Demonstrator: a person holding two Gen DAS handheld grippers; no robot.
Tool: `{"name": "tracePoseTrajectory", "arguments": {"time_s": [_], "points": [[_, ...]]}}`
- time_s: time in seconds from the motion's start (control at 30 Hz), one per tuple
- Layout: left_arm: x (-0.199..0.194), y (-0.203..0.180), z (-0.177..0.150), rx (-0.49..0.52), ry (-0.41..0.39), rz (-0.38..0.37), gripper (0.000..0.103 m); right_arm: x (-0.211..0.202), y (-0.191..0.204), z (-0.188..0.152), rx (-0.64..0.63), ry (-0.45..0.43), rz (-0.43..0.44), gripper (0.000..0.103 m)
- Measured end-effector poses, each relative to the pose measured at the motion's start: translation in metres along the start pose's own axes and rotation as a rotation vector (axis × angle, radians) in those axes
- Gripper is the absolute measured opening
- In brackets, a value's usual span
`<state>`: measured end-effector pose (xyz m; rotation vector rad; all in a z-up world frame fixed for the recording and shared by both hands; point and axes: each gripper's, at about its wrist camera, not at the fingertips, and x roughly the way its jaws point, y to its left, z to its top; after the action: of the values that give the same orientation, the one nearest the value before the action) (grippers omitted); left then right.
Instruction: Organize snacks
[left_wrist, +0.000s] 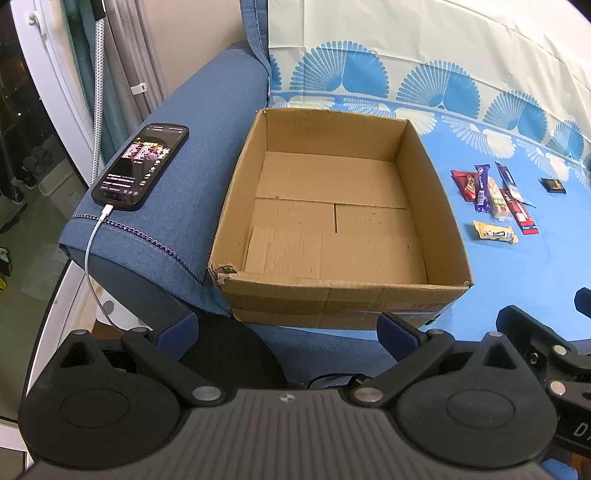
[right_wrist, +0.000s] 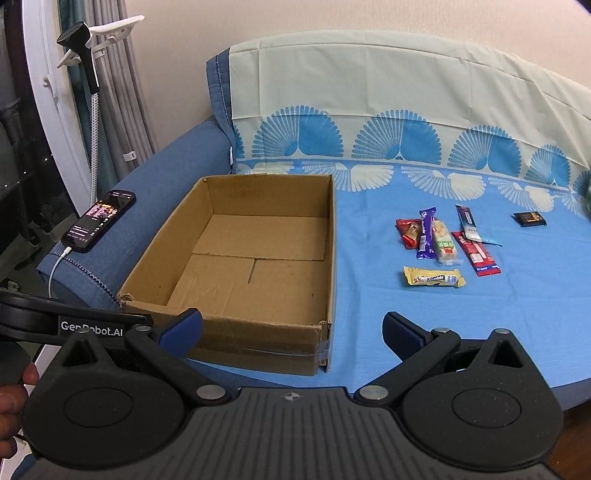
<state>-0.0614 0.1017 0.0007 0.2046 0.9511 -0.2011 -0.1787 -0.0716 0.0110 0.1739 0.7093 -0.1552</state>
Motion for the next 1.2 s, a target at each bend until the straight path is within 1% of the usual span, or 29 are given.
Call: {"name": "tracePoseTrajectory", "arguments": {"time_s": [0.57, 1.0, 1.2], "points": [[0.001, 0.003, -0.001, 0.001, 0.007, 0.003, 0.103, 0.001, 0.002, -0.004, -0.004, 0.002, 0.004, 0.103], [0.001, -0.003, 0.000, 0.012, 0.014, 0.013, 0.103, 0.004, -0.001, -0.003, 0.016, 0.007, 0.012, 0.103], [-0.003, -0.018, 0.007, 0.042, 0.000, 0.005, 0.103, 0.005, -0.019, -0.001, 0.072, -0.010, 0.001, 0.103]]}}
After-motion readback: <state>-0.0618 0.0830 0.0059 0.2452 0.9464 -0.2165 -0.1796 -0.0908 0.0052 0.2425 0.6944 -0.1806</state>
